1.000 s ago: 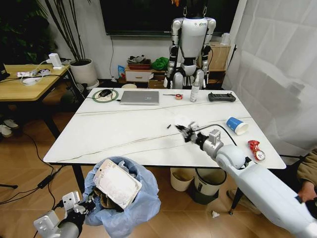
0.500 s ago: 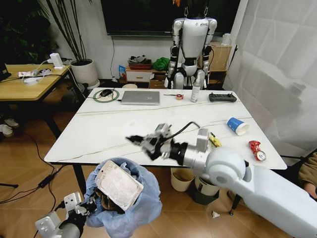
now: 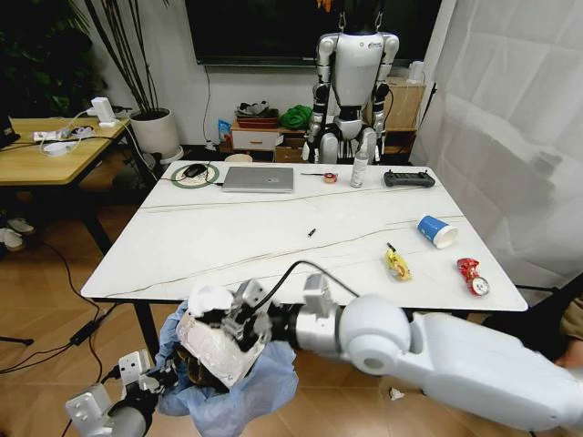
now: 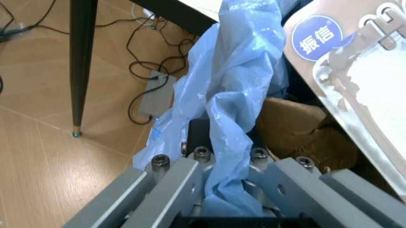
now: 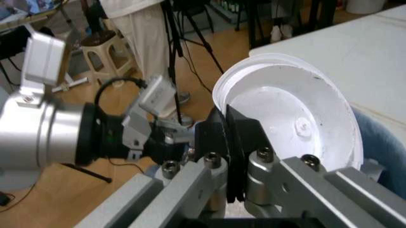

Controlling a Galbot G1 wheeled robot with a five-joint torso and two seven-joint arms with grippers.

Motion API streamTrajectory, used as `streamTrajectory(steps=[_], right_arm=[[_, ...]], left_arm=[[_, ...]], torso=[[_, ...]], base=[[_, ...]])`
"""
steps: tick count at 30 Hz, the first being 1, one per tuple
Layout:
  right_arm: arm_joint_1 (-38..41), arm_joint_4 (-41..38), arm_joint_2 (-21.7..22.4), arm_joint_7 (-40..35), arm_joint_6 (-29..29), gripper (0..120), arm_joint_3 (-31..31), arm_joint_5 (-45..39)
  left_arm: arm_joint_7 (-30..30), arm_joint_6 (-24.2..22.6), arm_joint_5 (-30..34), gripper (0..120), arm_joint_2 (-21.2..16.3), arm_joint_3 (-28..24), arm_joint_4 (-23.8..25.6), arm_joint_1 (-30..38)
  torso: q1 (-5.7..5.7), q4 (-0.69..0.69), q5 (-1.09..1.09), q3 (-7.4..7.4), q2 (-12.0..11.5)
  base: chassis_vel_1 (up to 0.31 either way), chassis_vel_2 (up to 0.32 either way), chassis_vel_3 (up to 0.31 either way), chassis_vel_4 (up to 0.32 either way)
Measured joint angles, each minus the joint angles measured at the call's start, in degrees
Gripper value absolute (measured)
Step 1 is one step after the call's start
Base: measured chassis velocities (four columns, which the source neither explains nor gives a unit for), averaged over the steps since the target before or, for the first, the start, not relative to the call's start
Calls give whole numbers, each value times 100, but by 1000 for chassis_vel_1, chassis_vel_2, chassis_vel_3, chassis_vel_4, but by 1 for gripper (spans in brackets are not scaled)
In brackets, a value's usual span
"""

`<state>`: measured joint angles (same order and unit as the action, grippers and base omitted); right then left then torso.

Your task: Pick up the trash bin and place the trash from the table into it.

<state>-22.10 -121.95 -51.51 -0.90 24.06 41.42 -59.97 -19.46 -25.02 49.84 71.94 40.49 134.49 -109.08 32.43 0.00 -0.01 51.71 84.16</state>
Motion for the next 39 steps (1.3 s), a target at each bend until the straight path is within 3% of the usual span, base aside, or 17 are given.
streamTrajectory(steps=[12, 20, 23, 27, 35, 39], right_arm=[[-141, 537, -49, -240, 172, 0, 314, 406], [-310, 381, -39, -238, 79, 0, 220, 444], [-341, 277, -51, -235, -4, 5, 199, 438], [-390, 193, -72, -233, -105, 24, 46, 392], [-567, 148, 23, -228, -172, 49, -362, 341], [-939, 157, 49, -219, -364, 64, -1166, 588]], left_arm=[[-141, -140, -37, 0, 3, -33, 32, 52], [-129, -152, -58, 0, 63, -97, 19, 67], [-127, -149, -53, 0, 71, -94, 21, 74], [-121, -143, -45, 0, 96, -104, 22, 85], [-115, -135, -36, 0, 109, -131, 10, 117], [-104, -120, -35, 0, 137, -152, -37, 126]], torso=[[0, 0, 0, 0, 0], [0, -1, 2, 0, 0], [0, -1, 2, -1, 0], [0, 0, 2, -1, 0], [0, 0, 2, -1, 0], [0, 0, 2, -1, 0]], base=[[0, 0, 0, 0], [0, 0, 0, 0], [0, 0, 0, 0], [0, 0, 0, 0], [0, 0, 0, 0], [0, 0, 0, 0]])
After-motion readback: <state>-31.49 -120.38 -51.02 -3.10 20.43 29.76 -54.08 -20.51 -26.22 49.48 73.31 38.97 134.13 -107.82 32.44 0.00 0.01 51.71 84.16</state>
